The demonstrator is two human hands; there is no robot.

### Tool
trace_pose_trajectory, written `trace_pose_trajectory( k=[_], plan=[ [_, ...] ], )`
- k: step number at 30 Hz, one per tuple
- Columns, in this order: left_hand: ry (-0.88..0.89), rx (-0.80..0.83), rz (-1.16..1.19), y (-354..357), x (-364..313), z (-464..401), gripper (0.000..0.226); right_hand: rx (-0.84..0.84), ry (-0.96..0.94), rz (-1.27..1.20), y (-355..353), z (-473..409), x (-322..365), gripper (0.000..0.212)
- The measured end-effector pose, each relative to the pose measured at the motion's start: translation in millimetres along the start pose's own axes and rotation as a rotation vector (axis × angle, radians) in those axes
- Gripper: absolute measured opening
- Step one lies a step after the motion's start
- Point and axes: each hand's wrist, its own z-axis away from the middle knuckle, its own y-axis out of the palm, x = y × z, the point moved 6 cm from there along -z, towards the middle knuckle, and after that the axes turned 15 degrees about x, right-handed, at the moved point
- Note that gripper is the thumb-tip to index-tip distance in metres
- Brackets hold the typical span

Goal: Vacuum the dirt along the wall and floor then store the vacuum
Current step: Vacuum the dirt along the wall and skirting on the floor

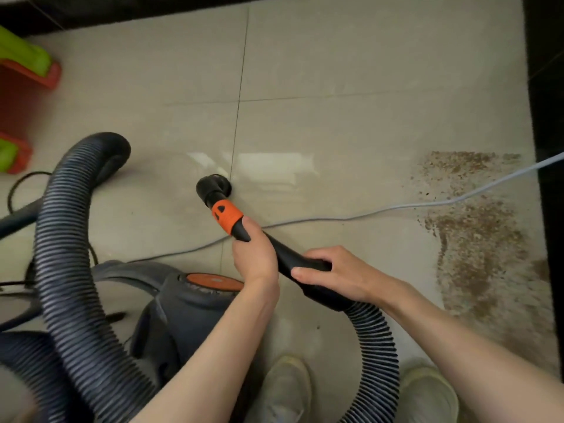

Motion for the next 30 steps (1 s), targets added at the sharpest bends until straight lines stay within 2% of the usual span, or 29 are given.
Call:
trace_pose_trajectory(
  k=[4, 8, 11, 20, 24, 27, 30],
  plan=[
    [-0.035, -0.034, 0.071, -7.0, 4.1, -0.6, 0.05, 0.017, 0.02, -0.018, 4.3, -5.4, 5.5, 0.021],
    [-0.036, -0.063, 0.033, -25.6, -11.3, -7.6, 0.051, -0.045, 0.027, 0.062, 8.1, -22.3, 23.9, 0.03],
    [-0.049, -0.037, -0.005, -30.5, -6.2, -6.3, 0.039, -0.093, 0.051, 0.044, 24.2, -19.3, 18.9, 0.03],
    [-0.036, 0.044, -0.022, 3.2, 45.6, 58.4, 0.05, -0.176, 0.08, -0.198, 53.5, 65.3, -34.1, 0.025],
    [-0.027, 0.102, -0.076, 6.6, 69.1, 80.3, 0.049, -0.23, 0.072, -0.222, 75.4, 90.5, -49.8, 0.021],
    [0.011, 0.156, -0.061, 10.7, 80.4, 84.8, 0.039, -0.284, 0.068, -0.186, 84.4, 102.2, -59.4, 0.02],
    [0.03, 0.194, -0.043, 23.5, 84.8, 80.8, 0.045, -0.348, 0.073, -0.126, 75.7, 106.6, -70.1, 0.014]
  ],
)
